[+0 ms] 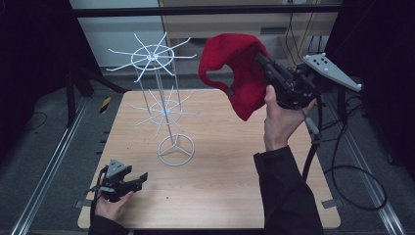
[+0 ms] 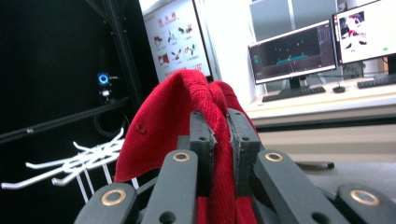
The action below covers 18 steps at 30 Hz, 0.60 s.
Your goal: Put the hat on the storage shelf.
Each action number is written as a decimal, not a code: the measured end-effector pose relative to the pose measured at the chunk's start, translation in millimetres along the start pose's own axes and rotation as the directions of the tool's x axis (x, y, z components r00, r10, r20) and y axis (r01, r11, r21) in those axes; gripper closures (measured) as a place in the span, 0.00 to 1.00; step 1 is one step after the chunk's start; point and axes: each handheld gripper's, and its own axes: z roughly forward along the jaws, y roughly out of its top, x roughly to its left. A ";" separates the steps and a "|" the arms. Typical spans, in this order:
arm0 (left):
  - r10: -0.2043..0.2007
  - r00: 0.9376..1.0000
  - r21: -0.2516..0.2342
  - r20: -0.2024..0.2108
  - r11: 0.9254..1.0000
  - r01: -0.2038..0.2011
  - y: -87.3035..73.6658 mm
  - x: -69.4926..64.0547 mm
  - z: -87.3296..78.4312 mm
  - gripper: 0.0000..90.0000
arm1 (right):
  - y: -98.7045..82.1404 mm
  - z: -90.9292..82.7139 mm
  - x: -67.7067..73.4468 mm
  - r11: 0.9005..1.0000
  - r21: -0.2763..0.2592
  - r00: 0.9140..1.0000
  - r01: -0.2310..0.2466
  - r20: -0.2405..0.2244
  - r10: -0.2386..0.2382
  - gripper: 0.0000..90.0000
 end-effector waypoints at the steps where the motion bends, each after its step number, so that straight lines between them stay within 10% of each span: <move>1: 0.000 1.000 0.001 0.001 1.000 0.000 0.0 0.0 0.2 0.32 | 2.4 0.8 1.4 1.000 -0.006 1.000 0.000 -0.001 0.000 0.92; 18: 0.011 1.000 -0.003 0.007 1.000 -0.011 0.0 -1.0 -0.7 0.32 | 14.6 51.9 20.8 1.000 -0.023 1.000 -0.018 -0.009 0.018 0.92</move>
